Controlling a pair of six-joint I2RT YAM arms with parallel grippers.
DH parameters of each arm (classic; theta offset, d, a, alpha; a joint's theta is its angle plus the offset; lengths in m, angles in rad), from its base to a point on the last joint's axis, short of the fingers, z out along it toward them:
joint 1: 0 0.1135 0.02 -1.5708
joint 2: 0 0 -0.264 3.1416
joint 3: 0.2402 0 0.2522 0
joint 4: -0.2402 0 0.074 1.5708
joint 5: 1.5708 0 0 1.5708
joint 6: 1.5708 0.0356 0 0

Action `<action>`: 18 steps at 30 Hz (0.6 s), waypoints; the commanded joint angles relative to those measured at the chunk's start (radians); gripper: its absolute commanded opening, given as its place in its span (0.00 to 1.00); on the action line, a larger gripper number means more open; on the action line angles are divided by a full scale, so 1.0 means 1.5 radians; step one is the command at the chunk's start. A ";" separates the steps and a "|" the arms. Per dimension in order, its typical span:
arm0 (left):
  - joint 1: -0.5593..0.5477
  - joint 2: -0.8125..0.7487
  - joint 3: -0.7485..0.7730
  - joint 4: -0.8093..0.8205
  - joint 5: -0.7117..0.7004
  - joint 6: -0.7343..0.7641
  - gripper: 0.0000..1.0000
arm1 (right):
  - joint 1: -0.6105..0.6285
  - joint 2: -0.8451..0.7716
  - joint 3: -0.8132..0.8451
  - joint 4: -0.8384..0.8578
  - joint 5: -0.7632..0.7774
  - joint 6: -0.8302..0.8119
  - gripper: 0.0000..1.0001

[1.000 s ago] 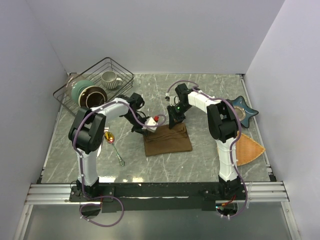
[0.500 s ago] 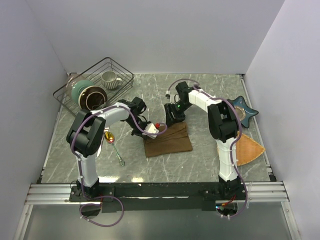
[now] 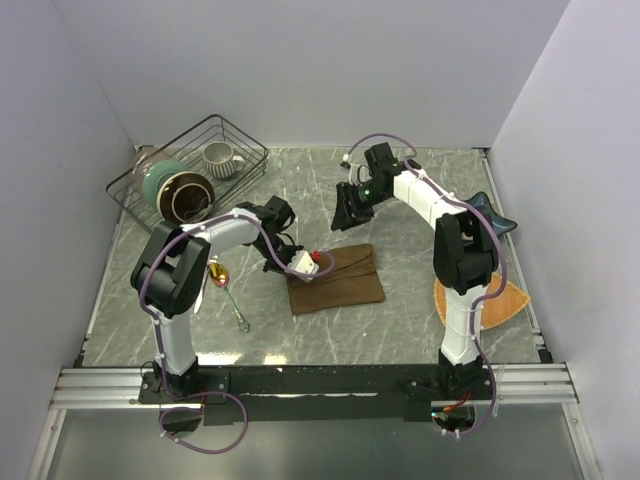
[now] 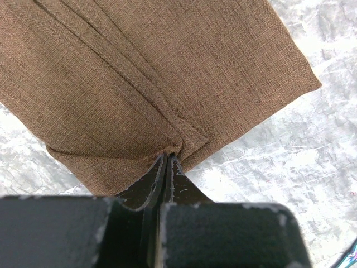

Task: Fold the napkin into a case and place the utensils inside
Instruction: Smooth out the 2/3-rectangle-folded napkin at the center of the board.

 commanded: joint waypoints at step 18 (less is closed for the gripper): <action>-0.012 0.010 -0.025 -0.023 -0.031 0.059 0.09 | 0.090 0.090 -0.067 0.309 -0.141 0.381 0.20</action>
